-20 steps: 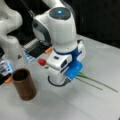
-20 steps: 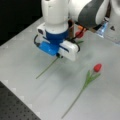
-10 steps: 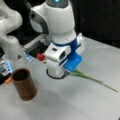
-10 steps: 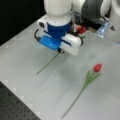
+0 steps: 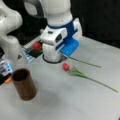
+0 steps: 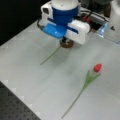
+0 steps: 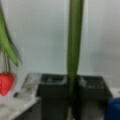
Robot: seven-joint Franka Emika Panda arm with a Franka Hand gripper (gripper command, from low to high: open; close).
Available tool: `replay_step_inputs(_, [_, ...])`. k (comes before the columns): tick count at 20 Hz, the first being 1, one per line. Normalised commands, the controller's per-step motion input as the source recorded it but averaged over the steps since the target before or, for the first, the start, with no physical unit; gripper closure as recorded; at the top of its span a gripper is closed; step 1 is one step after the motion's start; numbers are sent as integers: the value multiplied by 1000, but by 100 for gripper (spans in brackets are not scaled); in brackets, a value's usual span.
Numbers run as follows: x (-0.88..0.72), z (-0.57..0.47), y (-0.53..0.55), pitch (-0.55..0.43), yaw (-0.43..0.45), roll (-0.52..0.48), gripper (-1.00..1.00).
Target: Flower insertion into a vase
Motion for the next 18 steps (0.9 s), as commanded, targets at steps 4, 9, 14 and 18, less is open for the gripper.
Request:
replay_step_inputs(4, [-190, 118, 240, 88, -124, 108, 100])
replay_step_inputs(9, [-323, 87, 137, 56, -53, 139, 100])
replay_step_inputs(14, [-436, 31, -45, -26, -20, 157, 100])
replay_step_inputs(18, [-556, -86, -186, -74, -54, 123, 100])
